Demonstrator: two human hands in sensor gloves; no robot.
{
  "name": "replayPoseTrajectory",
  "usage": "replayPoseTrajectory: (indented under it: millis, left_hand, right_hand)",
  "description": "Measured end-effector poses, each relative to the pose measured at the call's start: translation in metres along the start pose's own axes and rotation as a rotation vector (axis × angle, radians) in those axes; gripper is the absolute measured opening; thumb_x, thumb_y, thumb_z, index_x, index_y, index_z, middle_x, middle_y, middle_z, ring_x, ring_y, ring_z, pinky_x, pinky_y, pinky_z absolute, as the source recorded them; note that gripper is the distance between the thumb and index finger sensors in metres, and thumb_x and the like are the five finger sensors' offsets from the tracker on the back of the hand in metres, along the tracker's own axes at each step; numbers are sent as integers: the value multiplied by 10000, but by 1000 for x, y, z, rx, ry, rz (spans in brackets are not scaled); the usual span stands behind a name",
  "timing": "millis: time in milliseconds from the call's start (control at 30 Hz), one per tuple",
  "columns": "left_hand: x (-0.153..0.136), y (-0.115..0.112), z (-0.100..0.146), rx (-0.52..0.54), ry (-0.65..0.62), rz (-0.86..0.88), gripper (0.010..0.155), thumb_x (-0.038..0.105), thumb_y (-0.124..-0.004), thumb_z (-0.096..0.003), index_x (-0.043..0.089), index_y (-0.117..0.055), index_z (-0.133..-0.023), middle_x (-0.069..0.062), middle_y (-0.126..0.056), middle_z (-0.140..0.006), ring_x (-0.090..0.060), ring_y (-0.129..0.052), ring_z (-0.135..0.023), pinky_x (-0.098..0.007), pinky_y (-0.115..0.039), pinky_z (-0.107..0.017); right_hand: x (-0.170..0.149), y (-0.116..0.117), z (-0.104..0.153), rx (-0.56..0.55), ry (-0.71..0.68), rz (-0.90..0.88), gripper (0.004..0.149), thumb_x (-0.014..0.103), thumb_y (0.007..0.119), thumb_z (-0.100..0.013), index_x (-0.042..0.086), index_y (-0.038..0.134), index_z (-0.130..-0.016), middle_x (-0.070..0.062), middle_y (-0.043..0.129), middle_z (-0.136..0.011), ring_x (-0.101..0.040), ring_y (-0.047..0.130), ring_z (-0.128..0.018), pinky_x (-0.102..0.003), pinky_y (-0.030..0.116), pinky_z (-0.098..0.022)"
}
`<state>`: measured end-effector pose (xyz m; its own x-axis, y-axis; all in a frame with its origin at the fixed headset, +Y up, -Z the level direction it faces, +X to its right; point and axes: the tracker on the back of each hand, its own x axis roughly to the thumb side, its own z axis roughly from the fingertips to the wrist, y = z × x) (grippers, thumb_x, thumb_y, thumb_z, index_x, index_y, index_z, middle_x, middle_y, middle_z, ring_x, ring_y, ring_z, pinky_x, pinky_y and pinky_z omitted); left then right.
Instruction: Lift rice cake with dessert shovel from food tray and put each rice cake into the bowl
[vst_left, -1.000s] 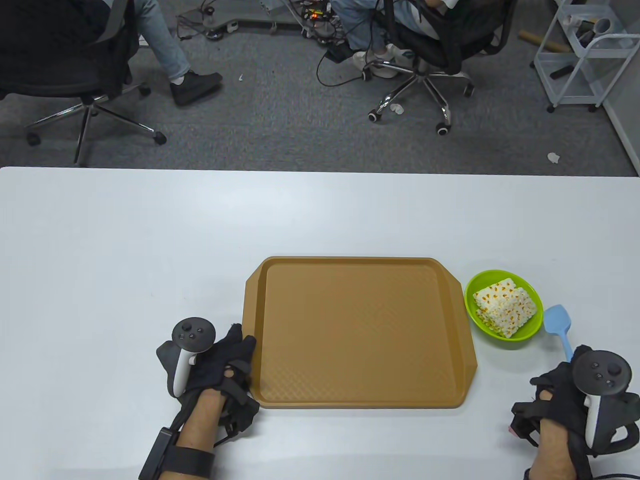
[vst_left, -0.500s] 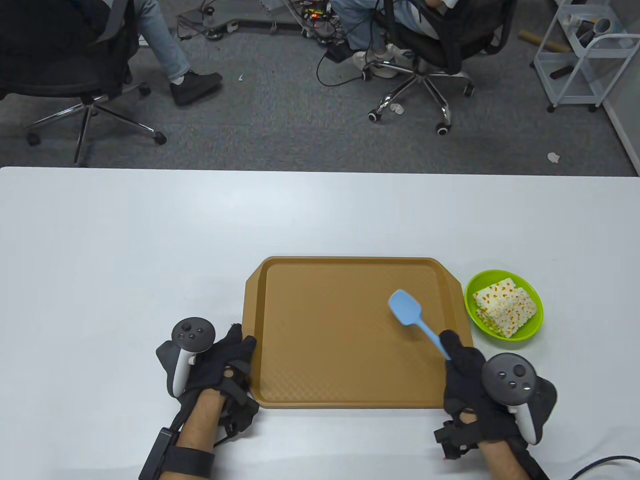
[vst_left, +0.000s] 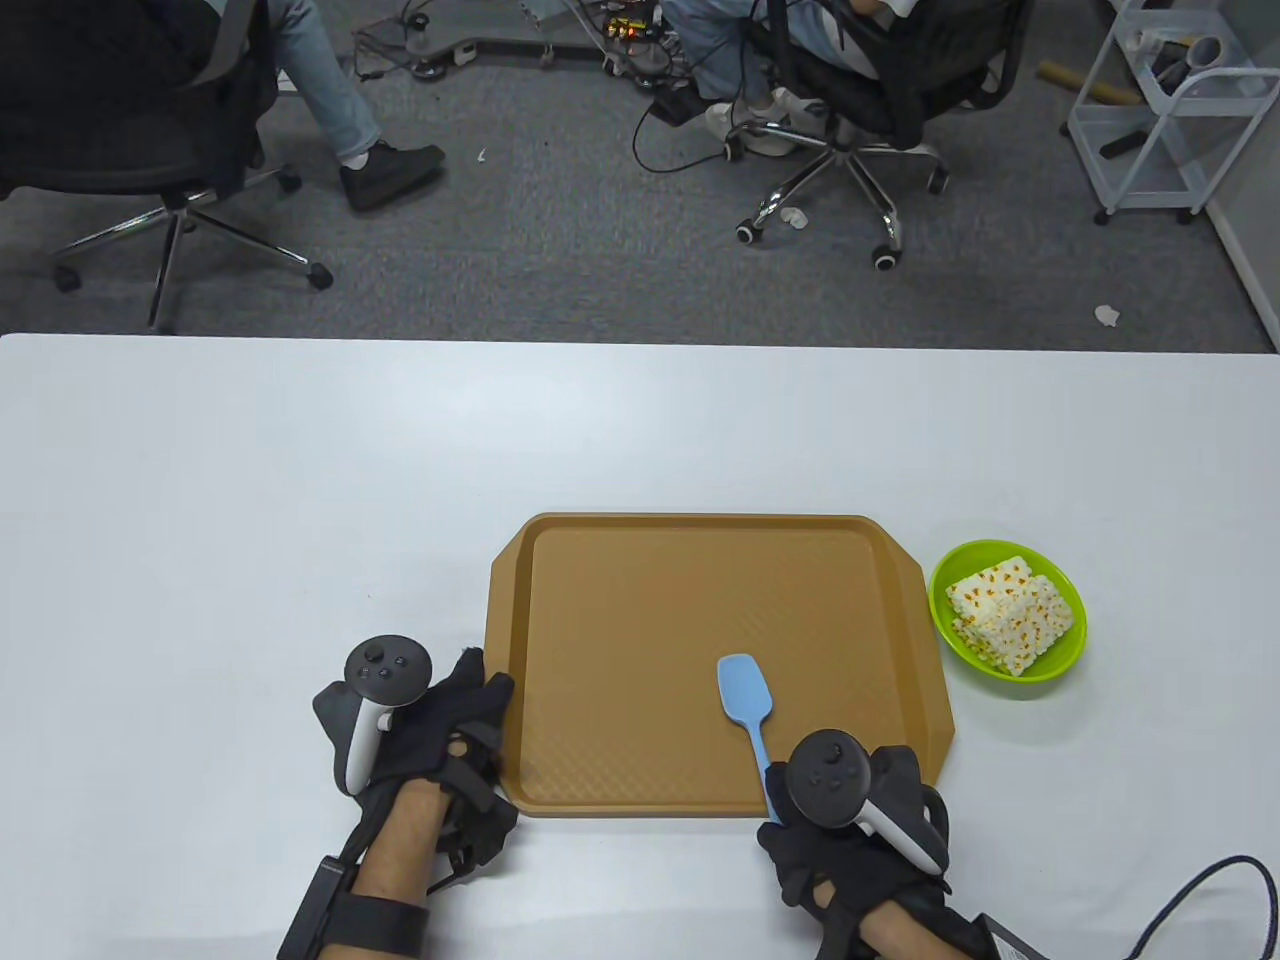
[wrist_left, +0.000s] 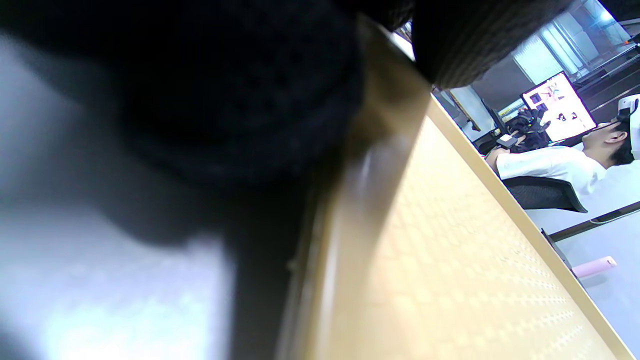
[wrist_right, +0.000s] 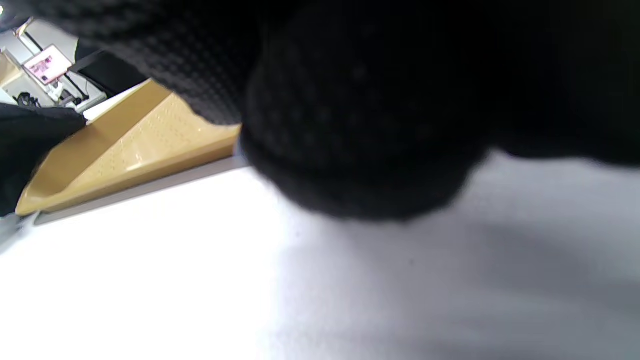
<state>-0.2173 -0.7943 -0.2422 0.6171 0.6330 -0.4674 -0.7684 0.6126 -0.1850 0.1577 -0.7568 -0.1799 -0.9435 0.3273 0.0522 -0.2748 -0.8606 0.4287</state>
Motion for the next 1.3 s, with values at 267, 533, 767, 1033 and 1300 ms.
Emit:
replayPoseTrajectory:
  millis: [267, 533, 767, 1033, 1300]
  left_hand:
    - [0, 3, 3, -8, 40, 33, 643, 509, -766, -467, 190, -613, -1005, -51, -1006, -548, -228, -1063, -207, -370, -908, -62]
    - [9, 18, 21, 171, 74, -124, 676, 553, -738, -463, 149, -634, -995, -131, -1013, -644, -290, -1089, -328, -429, -925, -163]
    - [27, 30, 39, 341, -84, -287, 802, 667, -743, -405, 207, -563, -1037, -158, -850, -944, -423, -916, -820, -602, -789, -538]
    - [34, 16, 38, 293, -118, -507, 977, 820, -670, -344, 311, -315, -1098, -64, -285, -1237, -442, -162, -1110, -766, -209, -698]
    - [31, 11, 33, 276, -92, -553, 979, 836, -670, -336, 336, -314, -1099, -73, -255, -1238, -484, -149, -1094, -774, -199, -688]
  right_hand:
    - [-27, -32, 13, -214, 100, -167, 614, 456, 759, -383, 172, 675, -922, -135, 1038, -521, -187, 1066, -87, -373, 948, -55]
    - [-52, -61, 16, -587, 84, -73, 720, 508, 730, -358, 225, 540, -993, -144, 808, -890, -348, 962, -650, -564, 820, -479]
    - [-52, -52, 4, -514, 32, 184, 765, 602, 636, -341, 369, 391, -1028, -97, 326, -1140, -428, 423, -1056, -659, 448, -700]
    - [-62, -30, -17, -186, 53, 170, 835, 675, 567, -310, 413, 219, -1023, -41, 9, -1103, -422, 31, -1024, -683, 142, -641]
    - [-62, -27, -18, -201, 54, 185, 843, 680, 568, -301, 414, 221, -1022, -43, 29, -1109, -448, 70, -1027, -695, 161, -647]
